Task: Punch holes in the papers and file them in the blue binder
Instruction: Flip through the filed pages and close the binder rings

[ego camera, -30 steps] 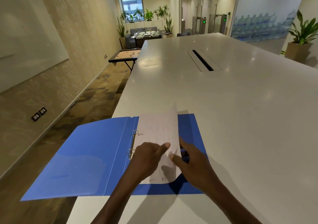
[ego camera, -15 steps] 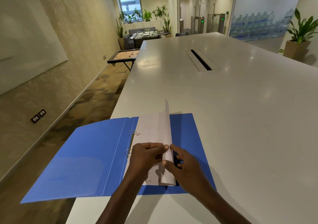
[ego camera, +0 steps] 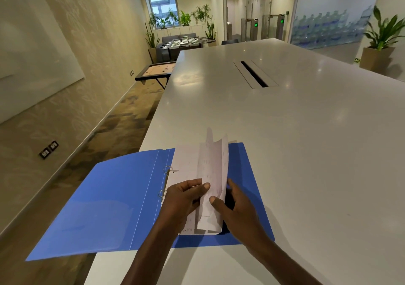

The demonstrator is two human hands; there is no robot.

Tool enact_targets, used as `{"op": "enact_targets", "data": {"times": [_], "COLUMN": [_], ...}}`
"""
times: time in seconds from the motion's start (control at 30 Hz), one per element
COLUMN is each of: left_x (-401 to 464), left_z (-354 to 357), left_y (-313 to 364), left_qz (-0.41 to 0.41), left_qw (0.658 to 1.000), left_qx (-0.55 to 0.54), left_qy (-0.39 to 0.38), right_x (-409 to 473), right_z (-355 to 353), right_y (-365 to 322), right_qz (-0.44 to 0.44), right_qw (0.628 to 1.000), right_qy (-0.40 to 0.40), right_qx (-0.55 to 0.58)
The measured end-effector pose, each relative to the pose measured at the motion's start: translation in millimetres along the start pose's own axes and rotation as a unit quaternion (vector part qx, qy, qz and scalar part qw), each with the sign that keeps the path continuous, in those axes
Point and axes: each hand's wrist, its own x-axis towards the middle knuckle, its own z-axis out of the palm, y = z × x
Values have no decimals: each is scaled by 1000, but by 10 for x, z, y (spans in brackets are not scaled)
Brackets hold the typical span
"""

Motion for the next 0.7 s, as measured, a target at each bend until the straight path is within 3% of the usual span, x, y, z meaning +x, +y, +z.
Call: {"op": "enact_targets", "data": {"times": [0.4,0.7], "left_x": [-115,-73], "left_z": [-415,-1373], "left_y": [354,621], "left_qz": [79,98], "left_qw": [993,966], "left_qx": [37,118], "left_qy": [86,209], "right_x": [4,6], "right_z": [-18,11], "right_y": [76,129], "right_qz": [-1,-24], "right_qw": [999,999], "right_qy": [-16,-23], "right_qx": [39,36]}}
